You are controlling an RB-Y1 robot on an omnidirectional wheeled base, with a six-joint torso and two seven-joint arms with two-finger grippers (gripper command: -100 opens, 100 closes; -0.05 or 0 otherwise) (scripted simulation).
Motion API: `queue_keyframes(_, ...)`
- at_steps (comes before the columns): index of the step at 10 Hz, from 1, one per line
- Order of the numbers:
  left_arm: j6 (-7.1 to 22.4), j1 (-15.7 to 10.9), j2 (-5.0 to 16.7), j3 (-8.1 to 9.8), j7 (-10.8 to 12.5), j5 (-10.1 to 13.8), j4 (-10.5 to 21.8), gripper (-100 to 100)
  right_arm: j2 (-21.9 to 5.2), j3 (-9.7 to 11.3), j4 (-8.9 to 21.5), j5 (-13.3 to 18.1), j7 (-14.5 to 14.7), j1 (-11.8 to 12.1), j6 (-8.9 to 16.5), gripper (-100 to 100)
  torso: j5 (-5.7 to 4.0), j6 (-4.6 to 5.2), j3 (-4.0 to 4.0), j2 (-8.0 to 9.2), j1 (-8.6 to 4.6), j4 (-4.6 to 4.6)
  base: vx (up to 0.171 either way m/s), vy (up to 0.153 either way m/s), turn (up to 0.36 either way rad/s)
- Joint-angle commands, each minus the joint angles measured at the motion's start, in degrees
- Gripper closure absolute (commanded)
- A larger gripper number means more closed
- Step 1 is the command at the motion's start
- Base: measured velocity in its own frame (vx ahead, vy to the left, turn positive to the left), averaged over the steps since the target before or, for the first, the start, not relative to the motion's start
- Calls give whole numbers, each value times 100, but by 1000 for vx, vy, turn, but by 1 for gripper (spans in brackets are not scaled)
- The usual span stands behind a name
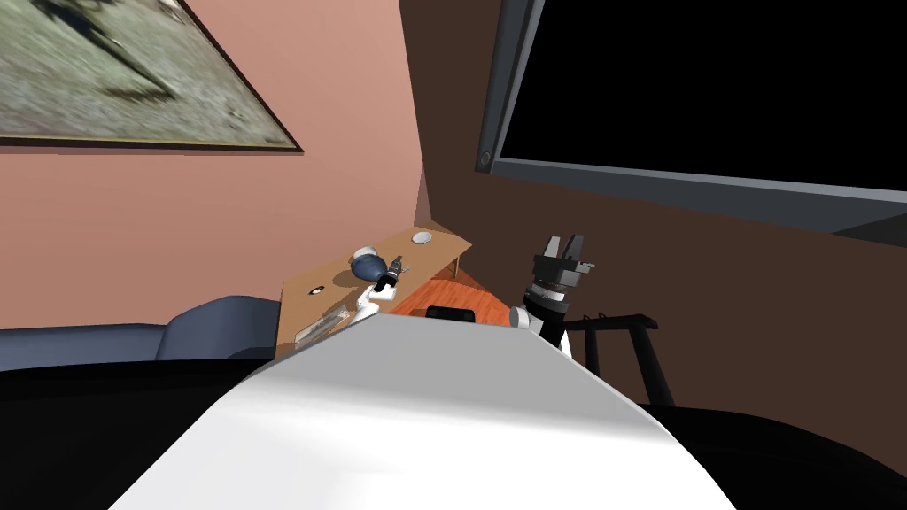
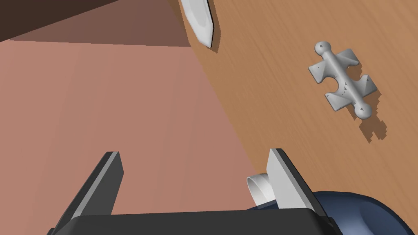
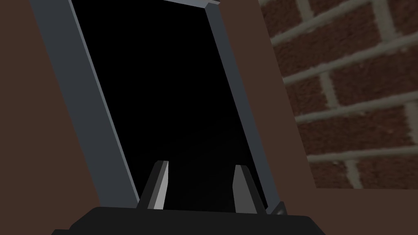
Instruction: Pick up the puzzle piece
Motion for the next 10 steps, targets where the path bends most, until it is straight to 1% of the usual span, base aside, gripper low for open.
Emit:
queue_keyframes(1,115,-22,35,8,27,14,244,-100,0,0,0,0,0,0,0,0,0,0,0,0,0,0,31,2,-57)
queue_keyframes(2,222,-81,71,14,56,29,380,-100,0,0,0,0,0,0,0,0,-1,0,1,1,-1,0,48,3,-93)
queue_keyframes(3,222,-81,71,14,56,29,459,-100,0,0,0,0,0,0,0,0,0,1,-2,-4,-1,-1,33,7,-25)
queue_keyframes(5,420,-181,130,22,113,60,827,-100,0,0,0,0,0,0,0,0,0,1,-1,-2,0,0,40,8,-68)
queue_keyframes(6,420,-181,130,22,113,60,856,-100,0,0,0,0,0,0,0,0,0,0,-2,-4,1,-1,35,6,-19)
queue_keyframes(8,593,-253,171,26,168,89,1198,-100,0,0,0,0,0,0,0,0,-1,0,0,0,-1,0,37,1,-53)
queue_keyframes(10,735,-295,192,24,215,114,1475,-100,0,0,0,0,0,0,0,0,-1,0,-3,-6,-3,-1,51,2,-59)
